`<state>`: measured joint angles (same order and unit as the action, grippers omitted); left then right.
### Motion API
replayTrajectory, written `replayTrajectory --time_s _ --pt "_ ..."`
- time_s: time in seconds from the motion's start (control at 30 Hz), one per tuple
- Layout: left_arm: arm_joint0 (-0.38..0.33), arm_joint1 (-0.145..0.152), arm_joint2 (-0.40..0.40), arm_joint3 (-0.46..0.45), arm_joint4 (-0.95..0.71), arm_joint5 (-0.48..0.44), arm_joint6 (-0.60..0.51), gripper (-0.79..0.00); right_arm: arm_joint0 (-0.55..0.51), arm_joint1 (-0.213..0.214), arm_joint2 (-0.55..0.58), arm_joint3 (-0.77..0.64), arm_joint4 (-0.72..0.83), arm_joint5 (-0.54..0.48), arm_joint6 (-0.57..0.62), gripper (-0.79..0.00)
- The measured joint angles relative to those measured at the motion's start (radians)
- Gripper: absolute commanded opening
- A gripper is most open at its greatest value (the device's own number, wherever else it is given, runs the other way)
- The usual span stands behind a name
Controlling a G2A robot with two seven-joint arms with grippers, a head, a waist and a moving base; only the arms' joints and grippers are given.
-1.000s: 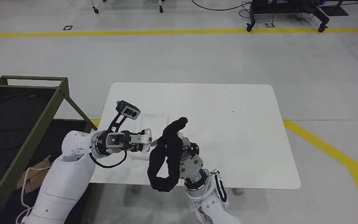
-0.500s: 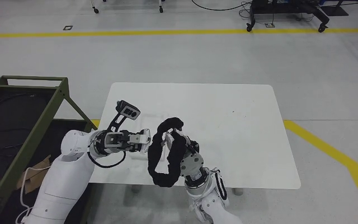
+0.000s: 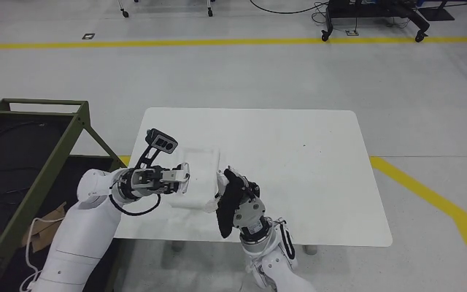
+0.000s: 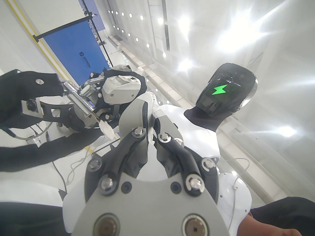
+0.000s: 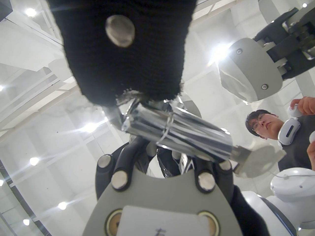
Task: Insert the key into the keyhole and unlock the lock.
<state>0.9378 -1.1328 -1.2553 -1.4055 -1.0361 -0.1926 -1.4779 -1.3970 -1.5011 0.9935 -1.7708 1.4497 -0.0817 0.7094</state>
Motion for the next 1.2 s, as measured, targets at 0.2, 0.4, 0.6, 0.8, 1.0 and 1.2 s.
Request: replayTrajectory --time_s 0.2,0.4,0.6,0.8,1.0,1.2 --pt "0.009 0.002 -0.013 0.002 -0.02 0.047 -0.035 -0.785 0.003 -0.007 0.007 0.004 -0.005 -0.059 -0.043 -0.785" --pt "0.013 0.004 0.008 -0.01 0.033 0.064 -0.059 -0.785 0.014 -0.011 0.012 0.0 -0.029 -0.107 -0.062 -0.785" --pt "0.032 0.01 -0.004 -0.072 0.144 -0.04 -0.041 -0.785 0.001 -0.012 0.025 -0.026 -0.023 -0.109 -0.124 -0.785" --pt "0.096 0.026 0.015 -0.265 0.455 -0.24 0.085 -0.785 -0.014 -0.016 0.032 -0.039 0.003 -0.114 -0.168 -0.785" --pt "0.135 0.05 0.023 -0.324 0.488 -0.395 0.243 -0.785 -0.026 -0.02 0.031 -0.041 0.012 -0.12 -0.186 -0.785" --pt "0.127 0.083 0.067 -0.286 0.569 -0.475 0.324 -0.785 -0.035 -0.026 0.041 -0.055 0.058 -0.131 -0.212 -0.785"
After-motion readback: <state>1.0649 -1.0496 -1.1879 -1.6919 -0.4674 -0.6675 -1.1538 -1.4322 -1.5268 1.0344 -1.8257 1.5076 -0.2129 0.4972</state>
